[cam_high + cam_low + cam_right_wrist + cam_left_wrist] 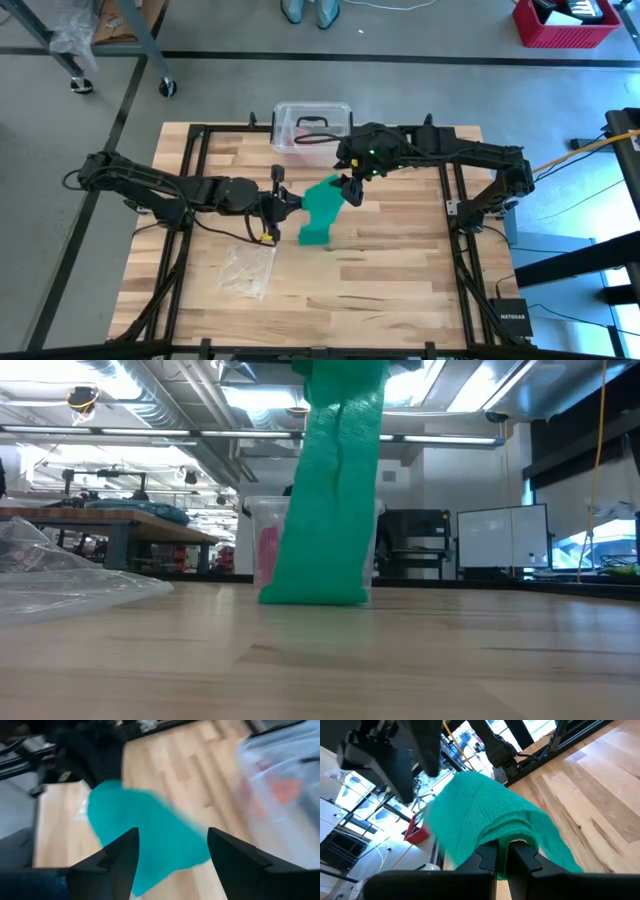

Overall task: Roll bandage
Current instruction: Roll the green bandage

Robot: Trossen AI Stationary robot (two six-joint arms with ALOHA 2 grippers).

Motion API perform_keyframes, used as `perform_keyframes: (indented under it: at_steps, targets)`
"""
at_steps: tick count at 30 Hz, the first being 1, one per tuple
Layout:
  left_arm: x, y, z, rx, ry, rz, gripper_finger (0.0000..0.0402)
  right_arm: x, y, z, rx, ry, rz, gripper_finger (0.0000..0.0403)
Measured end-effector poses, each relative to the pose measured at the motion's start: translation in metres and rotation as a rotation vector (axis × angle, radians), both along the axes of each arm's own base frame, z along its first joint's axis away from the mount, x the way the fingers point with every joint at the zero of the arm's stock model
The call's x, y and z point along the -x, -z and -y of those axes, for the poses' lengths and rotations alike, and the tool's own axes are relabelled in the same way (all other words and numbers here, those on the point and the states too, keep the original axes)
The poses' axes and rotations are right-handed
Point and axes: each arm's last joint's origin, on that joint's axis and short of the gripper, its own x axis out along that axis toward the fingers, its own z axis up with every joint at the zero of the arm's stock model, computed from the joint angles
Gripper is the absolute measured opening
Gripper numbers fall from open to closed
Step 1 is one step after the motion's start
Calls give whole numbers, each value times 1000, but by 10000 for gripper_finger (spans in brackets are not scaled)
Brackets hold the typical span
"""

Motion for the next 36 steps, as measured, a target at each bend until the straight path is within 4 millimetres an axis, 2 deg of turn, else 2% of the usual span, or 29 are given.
perform_keyframes:
  at_steps: [4, 7, 10, 14, 17, 20, 23, 32, 36]
  targets:
    - [0, -1, 0, 1, -1, 6, 11, -4, -3, 4, 105, 53, 40, 237]
    - [0, -1, 0, 1, 0, 7, 11, 0, -1, 3, 93, 31, -7, 237]
    - [0, -1, 0, 1, -1, 8, 11, 16, -8, 0, 54, -11, -86, 237]
    - [0, -1, 0, 4, -2, 8, 11, 42, -22, -12, 64, -47, -109, 237]
    - [0, -2, 0, 16, -5, 16, 11, 55, -18, -25, 135, -80, -126, 237]
    - [0, -2, 0, 22, -6, 20, 11, 66, -6, -39, 196, -112, -101, 237]
    - [0, -2, 0, 26, -7, 22, 11, 72, 19, -47, 227, -137, 0, 237]
    - [-1, -7, 0, 55, -11, 73, 11, 77, 155, -42, 256, -154, 236, 237]
    - [-2, -8, 0, 58, -11, 90, 11, 72, 197, -42, 275, -125, 333, 237]
